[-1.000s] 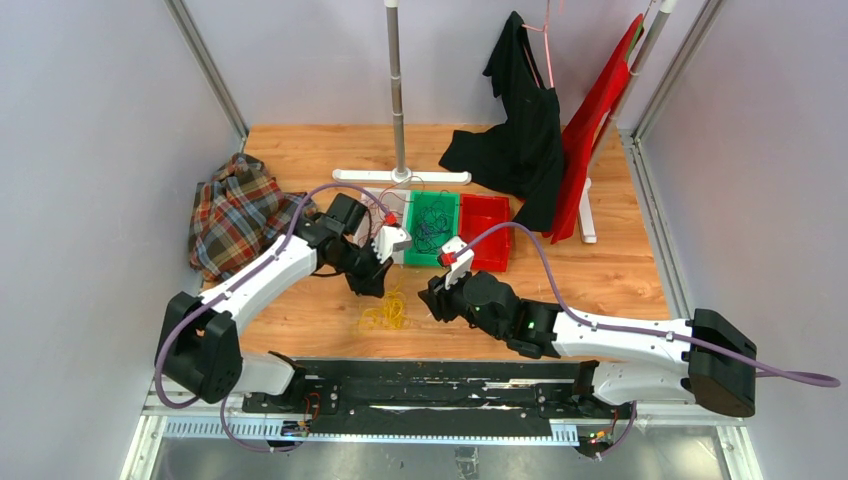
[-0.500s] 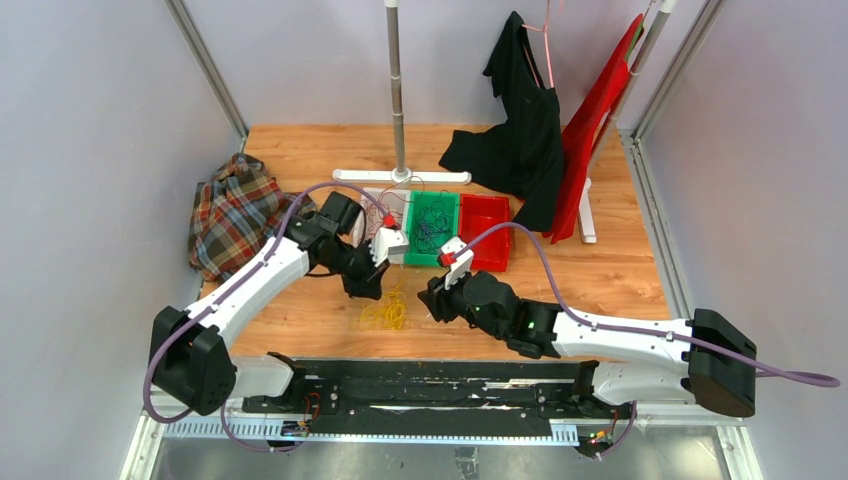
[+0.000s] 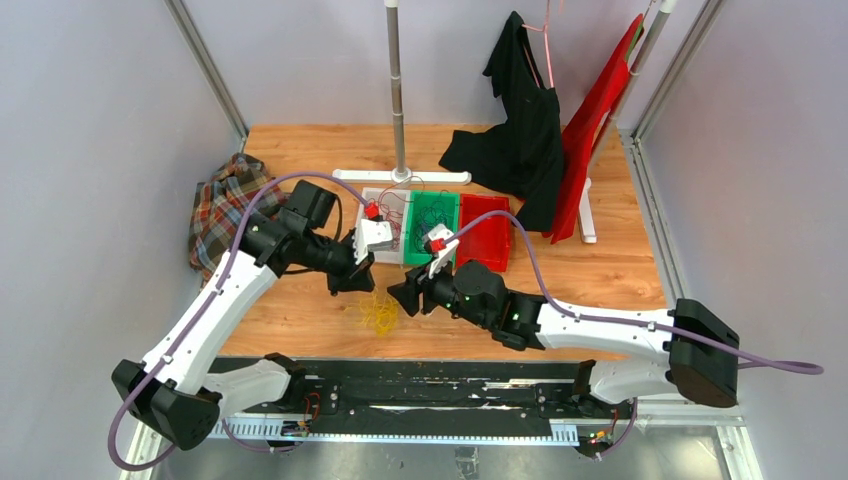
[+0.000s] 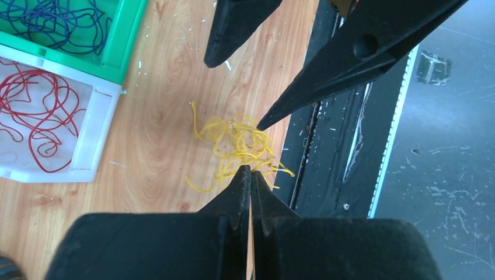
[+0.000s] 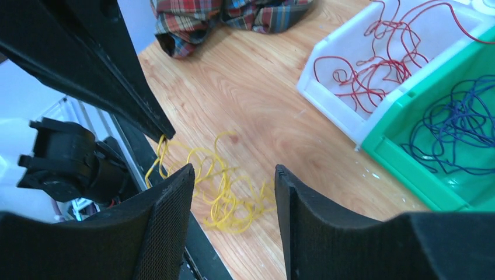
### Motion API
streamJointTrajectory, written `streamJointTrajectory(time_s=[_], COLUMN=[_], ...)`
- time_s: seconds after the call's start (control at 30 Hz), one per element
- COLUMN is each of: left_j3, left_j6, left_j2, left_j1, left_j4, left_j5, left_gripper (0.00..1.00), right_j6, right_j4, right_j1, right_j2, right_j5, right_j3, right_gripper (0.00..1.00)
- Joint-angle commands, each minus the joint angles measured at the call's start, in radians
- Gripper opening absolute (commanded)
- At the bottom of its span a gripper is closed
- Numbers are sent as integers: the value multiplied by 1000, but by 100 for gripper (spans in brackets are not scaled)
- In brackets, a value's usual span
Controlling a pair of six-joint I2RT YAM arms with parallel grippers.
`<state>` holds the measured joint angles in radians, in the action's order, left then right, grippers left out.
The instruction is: Untangle the cables
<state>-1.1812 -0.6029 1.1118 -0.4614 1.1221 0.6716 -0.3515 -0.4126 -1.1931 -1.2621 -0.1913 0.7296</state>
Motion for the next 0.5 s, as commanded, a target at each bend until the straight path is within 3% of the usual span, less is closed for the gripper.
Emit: streamJointTrajectory(time_s=[0.0, 0.47], left_j3=[-49, -124], left_j6=[-20, 40], left_j2=[-14, -24], left_j1=[2, 3], left_j4=[70, 81], left_j5=[29, 20], left_gripper=[1, 1], right_j6=[-48, -99], right_j4=[-110, -200], right_j1=[12, 12], right_j2=[-19, -31], right_j5=[39, 125], right_j3=[41, 27], right_gripper=[53, 53])
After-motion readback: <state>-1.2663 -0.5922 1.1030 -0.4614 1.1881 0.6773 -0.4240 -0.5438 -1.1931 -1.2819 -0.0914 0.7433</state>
